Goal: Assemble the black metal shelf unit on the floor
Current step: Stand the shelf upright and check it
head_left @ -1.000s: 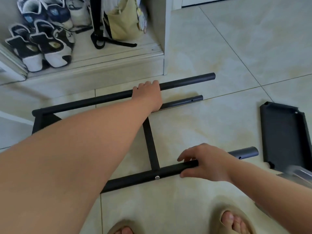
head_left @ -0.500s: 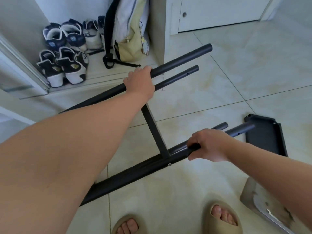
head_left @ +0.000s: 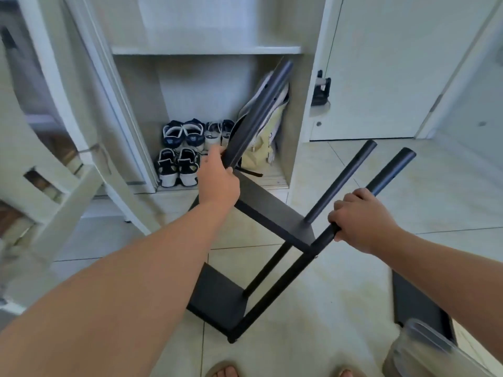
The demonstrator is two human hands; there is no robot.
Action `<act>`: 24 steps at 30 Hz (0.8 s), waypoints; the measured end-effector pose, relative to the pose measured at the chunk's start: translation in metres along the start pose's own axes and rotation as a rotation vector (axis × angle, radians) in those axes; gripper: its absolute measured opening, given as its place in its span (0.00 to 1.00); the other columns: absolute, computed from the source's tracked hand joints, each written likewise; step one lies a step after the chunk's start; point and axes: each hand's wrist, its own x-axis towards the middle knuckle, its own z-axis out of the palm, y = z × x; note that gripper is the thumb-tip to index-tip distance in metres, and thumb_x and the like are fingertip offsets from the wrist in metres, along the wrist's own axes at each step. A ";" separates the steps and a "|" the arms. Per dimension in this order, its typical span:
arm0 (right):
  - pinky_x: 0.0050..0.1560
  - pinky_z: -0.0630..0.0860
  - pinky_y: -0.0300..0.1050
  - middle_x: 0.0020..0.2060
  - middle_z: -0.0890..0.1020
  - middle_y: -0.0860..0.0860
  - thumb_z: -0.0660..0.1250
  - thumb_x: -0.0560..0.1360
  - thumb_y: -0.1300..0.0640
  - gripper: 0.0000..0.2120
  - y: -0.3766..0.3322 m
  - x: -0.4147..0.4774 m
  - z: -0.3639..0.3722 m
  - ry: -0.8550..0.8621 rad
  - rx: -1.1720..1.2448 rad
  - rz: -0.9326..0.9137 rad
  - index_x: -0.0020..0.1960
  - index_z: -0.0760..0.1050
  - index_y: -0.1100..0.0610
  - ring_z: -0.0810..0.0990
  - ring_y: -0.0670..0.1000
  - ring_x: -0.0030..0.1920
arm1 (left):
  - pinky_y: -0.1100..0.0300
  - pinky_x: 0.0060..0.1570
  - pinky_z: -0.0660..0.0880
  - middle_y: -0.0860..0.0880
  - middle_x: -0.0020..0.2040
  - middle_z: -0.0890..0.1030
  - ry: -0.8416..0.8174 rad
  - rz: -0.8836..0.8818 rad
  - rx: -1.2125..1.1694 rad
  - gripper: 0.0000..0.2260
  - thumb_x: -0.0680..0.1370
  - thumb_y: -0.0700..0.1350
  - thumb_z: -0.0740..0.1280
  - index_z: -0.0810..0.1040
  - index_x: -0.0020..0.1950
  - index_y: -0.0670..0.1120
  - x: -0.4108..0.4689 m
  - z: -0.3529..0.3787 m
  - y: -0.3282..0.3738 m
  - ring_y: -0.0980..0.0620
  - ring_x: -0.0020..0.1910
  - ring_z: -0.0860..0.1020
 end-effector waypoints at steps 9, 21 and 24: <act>0.76 0.55 0.57 0.49 0.81 0.49 0.67 0.74 0.57 0.09 -0.015 -0.012 -0.035 0.155 -0.206 -0.045 0.52 0.81 0.50 0.77 0.56 0.58 | 0.50 0.64 0.74 0.46 0.63 0.75 0.179 -0.278 -0.195 0.17 0.80 0.34 0.63 0.71 0.67 0.46 -0.067 -0.047 -0.025 0.48 0.60 0.76; 0.75 0.55 0.64 0.45 0.83 0.59 0.72 0.60 0.67 0.11 -0.023 -0.013 -0.031 0.453 -0.197 -0.039 0.43 0.84 0.63 0.80 0.63 0.63 | 0.54 0.54 0.78 0.48 0.53 0.78 0.021 -0.484 -0.176 0.12 0.79 0.35 0.65 0.69 0.58 0.48 -0.099 -0.049 -0.058 0.47 0.53 0.79; 0.75 0.57 0.65 0.49 0.84 0.59 0.77 0.60 0.68 0.11 -0.031 -0.023 -0.032 0.502 -0.006 -0.042 0.42 0.85 0.62 0.80 0.63 0.63 | 0.57 0.49 0.77 0.48 0.54 0.79 -0.013 -0.490 -0.186 0.12 0.79 0.35 0.65 0.69 0.59 0.49 -0.101 -0.051 -0.061 0.48 0.52 0.79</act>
